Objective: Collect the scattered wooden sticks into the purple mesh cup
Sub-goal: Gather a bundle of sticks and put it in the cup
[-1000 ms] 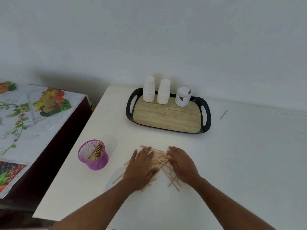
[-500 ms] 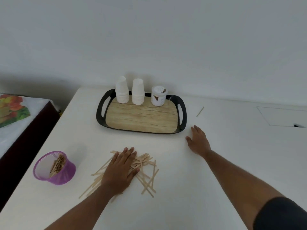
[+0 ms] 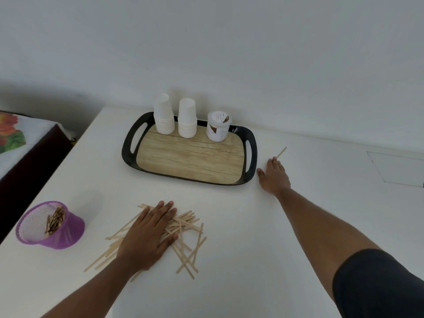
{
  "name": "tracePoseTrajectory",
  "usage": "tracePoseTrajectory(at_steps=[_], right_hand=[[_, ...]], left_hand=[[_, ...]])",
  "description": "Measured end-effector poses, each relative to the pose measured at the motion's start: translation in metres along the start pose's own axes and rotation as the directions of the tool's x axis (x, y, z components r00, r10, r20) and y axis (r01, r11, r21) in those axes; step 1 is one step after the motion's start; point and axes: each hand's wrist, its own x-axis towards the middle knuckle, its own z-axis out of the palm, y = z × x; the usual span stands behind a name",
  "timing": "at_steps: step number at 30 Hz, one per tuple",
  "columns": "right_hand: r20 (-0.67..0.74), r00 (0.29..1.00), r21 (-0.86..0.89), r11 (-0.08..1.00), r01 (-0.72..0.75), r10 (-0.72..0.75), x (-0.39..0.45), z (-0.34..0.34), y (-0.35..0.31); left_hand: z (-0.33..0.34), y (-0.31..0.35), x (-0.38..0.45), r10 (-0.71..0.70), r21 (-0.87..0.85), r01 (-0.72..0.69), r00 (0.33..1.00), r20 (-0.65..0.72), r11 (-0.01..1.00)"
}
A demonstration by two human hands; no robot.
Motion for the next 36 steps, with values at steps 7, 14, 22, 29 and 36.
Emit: tracePoseTrajectory(at_steps=[7,14,22,29,36], right_hand=[[-0.177,0.98,0.088,0.99,0.113,-0.096,-0.076,0.058,-0.005],[-0.142,0.927,0.018,0.936,0.352,-0.346,-0.196,0.124,-0.023],[-0.245,0.798,0.339,0.723,0.602,-0.55,-0.232,0.129,-0.073],[-0.3,0.95,0.344,0.92,0.19,-0.084,-0.223,0.144,-0.122],[-0.178,0.976,0.108,0.983,0.148,-0.127,-0.234,0.168,-0.176]], left_hand=[[-0.004,0.002,0.0,-0.005,-0.007,0.005,1.0,0.007,1.0],[-0.01,0.002,-0.001,-0.017,-0.021,0.018,0.999,0.049,1.0],[-0.019,0.001,0.005,-0.017,-0.182,0.037,0.994,0.109,0.983],[-0.041,-0.019,-0.016,-0.267,-0.267,0.233,0.959,-0.099,0.935],[-0.028,-0.035,-0.054,-0.367,-0.319,0.368,0.928,0.066,0.873]])
